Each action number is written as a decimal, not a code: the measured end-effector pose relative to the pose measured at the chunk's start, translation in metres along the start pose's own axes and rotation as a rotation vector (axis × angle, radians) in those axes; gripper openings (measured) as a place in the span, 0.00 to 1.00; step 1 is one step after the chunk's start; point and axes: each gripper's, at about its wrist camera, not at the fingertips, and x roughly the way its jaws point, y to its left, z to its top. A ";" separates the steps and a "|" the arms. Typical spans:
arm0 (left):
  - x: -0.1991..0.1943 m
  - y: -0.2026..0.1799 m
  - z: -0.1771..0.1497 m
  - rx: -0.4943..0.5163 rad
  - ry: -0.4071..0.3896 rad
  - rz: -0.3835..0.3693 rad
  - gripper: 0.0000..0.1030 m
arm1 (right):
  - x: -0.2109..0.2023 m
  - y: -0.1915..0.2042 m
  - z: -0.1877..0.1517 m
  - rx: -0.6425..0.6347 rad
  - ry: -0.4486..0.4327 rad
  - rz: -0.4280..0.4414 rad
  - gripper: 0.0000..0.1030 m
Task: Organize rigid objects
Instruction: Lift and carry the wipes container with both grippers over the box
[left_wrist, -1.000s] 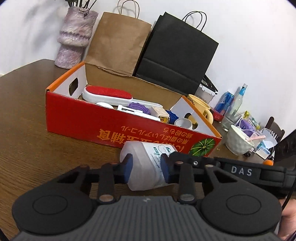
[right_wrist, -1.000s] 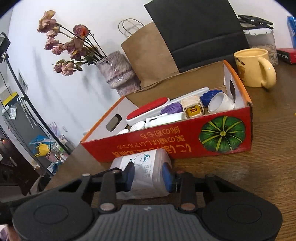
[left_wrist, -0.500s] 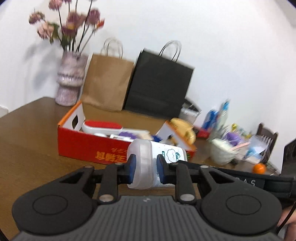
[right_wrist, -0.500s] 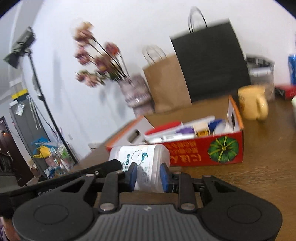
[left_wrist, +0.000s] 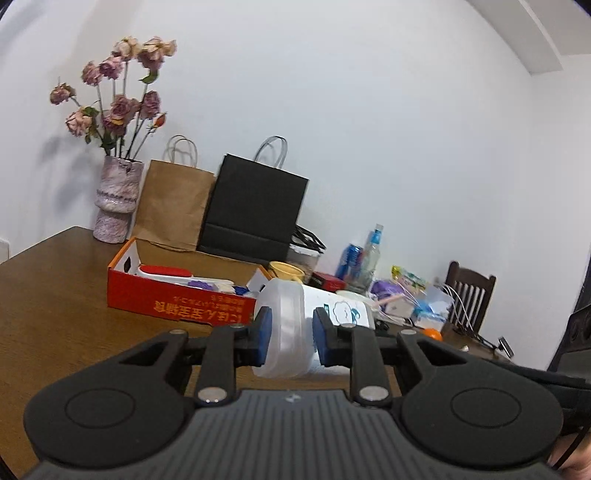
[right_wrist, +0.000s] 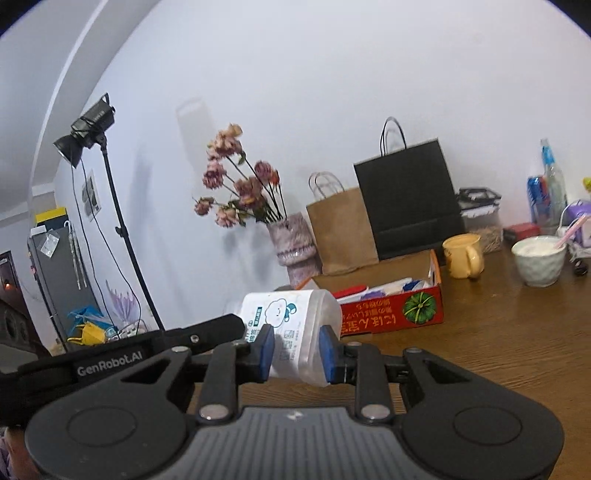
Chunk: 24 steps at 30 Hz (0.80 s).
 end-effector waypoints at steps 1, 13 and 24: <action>-0.002 -0.003 0.000 -0.001 0.001 -0.005 0.24 | -0.004 -0.001 0.000 0.006 -0.002 -0.002 0.26; 0.072 -0.002 0.035 0.001 0.035 -0.064 0.23 | 0.042 -0.053 0.048 0.123 -0.002 -0.041 0.23; 0.244 0.054 0.113 -0.097 0.248 -0.001 0.23 | 0.208 -0.135 0.134 0.200 0.220 -0.043 0.21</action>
